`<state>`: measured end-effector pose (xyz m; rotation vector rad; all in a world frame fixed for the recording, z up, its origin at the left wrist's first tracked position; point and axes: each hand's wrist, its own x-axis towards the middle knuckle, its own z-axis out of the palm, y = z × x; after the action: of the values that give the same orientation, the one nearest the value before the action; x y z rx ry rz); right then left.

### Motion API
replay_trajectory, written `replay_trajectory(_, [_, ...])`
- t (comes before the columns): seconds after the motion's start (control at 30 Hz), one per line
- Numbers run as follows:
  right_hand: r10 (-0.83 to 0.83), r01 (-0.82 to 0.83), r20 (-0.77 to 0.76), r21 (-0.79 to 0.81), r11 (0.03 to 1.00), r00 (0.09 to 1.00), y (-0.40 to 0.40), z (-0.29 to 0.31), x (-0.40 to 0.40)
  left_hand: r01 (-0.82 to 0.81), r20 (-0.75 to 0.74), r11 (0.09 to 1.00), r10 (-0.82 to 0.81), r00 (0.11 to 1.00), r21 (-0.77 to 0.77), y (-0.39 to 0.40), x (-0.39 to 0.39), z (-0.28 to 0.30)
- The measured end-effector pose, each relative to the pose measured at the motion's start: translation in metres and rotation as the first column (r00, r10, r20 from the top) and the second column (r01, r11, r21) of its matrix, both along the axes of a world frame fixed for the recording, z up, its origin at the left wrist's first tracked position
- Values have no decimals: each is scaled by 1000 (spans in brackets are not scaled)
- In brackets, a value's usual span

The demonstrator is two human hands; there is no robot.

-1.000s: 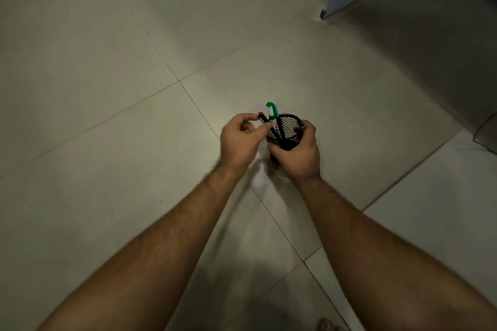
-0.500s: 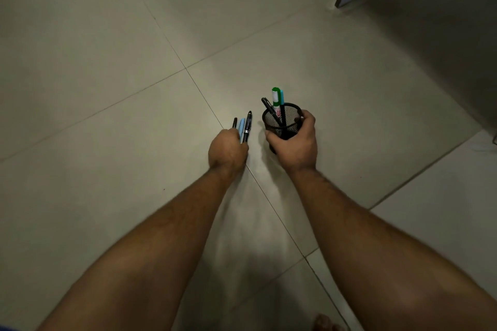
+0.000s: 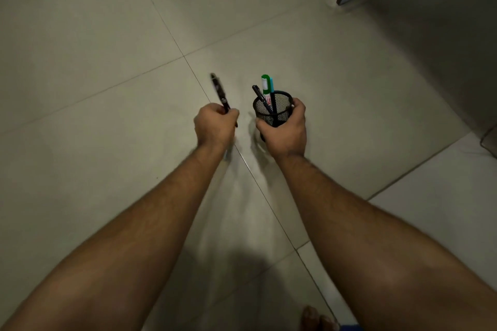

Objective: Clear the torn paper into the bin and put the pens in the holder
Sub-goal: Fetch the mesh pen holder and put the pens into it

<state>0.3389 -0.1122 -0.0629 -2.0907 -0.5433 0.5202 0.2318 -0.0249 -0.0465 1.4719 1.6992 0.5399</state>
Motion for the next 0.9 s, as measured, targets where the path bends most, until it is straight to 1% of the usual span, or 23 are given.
replay_trajectory(0.1, [67,-67,5,-29,997,998,3,8,-6,-57,257,998,52,965,10,10,-8,14])
replay_trajectory(0.2, [98,-97,16,-35,995,995,7,12,-11,2,360,1000,-11,933,24,16,-2,25])
replay_trajectory(0.27, [109,-109,21,-23,994,994,9,13,-15,92,363,995,-100,926,39,15,3,31])
replay_trajectory(0.3, [119,-119,23,-15,993,993,10,12,-16,160,327,987,-162,931,33,12,5,32])
replay_trajectory(0.37, [130,-130,12,-4,992,991,12,10,-15,294,202,955,-293,934,25,5,8,30])
replay_trajectory(0.4, [123,-123,1,0,992,992,12,9,-14,310,178,950,-312,933,39,4,7,28])
replay_trajectory(0.43, [114,-114,-8,5,994,993,11,10,-12,270,214,961,-277,937,62,5,4,27])
replay_trajectory(0.5, [90,-89,-30,11,996,996,11,9,-9,122,317,988,-145,937,93,9,-7,21])
replay_trajectory(0.53, [79,-79,-41,15,997,996,10,9,-9,90,298,990,-119,947,110,9,-13,14])
replay_trajectory(0.57, [70,-69,-50,24,997,996,11,9,-9,121,207,985,-145,967,124,9,-18,6])
replay_trajectory(0.6, [62,-60,-60,32,998,996,10,8,-9,209,64,971,-218,974,119,5,-23,-4])
replay_trajectory(0.63, [62,-60,-67,36,998,996,10,7,-10,311,-92,946,-304,948,88,0,-27,-13])
replay_trajectory(0.67, [69,-66,-74,39,997,995,10,6,-12,389,-220,921,-373,901,33,-6,-28,-21])
replay_trajectory(0.7, [80,-78,-72,37,996,994,9,6,-12,428,-308,904,-414,857,-24,-12,-28,-27])
replay_trajectory(0.8, [99,-97,-56,36,995,994,6,6,-11,436,-476,891,-441,761,-128,-22,-20,-37])
replay_trajectory(0.87, [93,-91,-49,39,995,994,3,6,-9,423,-522,894,-433,735,-146,-24,-14,-38])
replay_trajectory(0.9, [91,-89,-47,36,995,995,2,6,-9,415,-525,897,-428,736,-150,-25,-12,-37])
